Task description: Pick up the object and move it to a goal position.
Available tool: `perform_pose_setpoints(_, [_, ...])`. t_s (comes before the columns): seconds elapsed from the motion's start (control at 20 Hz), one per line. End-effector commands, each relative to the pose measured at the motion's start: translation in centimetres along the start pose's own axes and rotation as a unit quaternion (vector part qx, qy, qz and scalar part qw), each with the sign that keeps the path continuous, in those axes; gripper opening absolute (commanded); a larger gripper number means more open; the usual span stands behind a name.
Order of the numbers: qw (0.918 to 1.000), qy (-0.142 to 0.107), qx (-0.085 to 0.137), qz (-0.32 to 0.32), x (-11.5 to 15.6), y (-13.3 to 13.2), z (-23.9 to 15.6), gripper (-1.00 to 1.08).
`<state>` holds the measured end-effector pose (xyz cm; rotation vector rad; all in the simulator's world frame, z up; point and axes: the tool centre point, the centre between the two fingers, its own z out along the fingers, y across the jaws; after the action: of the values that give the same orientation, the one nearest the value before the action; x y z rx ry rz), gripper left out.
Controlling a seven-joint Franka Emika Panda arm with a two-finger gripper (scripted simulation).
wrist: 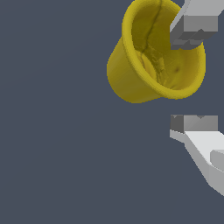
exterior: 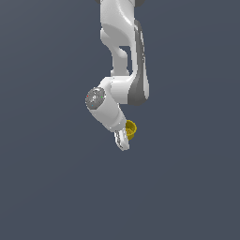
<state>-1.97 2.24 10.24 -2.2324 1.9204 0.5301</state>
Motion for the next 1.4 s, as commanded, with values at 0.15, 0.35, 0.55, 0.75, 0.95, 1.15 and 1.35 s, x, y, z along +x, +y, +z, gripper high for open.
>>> perform_pose_setpoints(0.15, [0.9994,-0.010,0.000,0.033,-0.3,-0.1,0.3,0.28])
perform_pose_setpoints(0.35, [0.9991,-0.012,0.000,0.040,-0.3,-0.1,0.4,0.28])
perform_pose_setpoints(0.55, [0.9992,-0.012,0.000,0.038,-0.3,-0.1,0.8,0.28])
perform_pose_setpoints(0.75, [0.9992,-0.012,0.000,0.039,-0.4,-0.1,2.4,0.28])
perform_pose_setpoints(0.95, [0.9991,-0.012,0.000,0.040,-0.4,0.0,3.4,0.28])
perform_pose_setpoints(1.15, [0.9991,-0.012,0.000,0.040,-0.4,0.0,3.4,-1.00])
perform_pose_setpoints(1.35, [0.9991,-0.012,0.000,0.040,-0.4,0.0,3.4,-1.00])
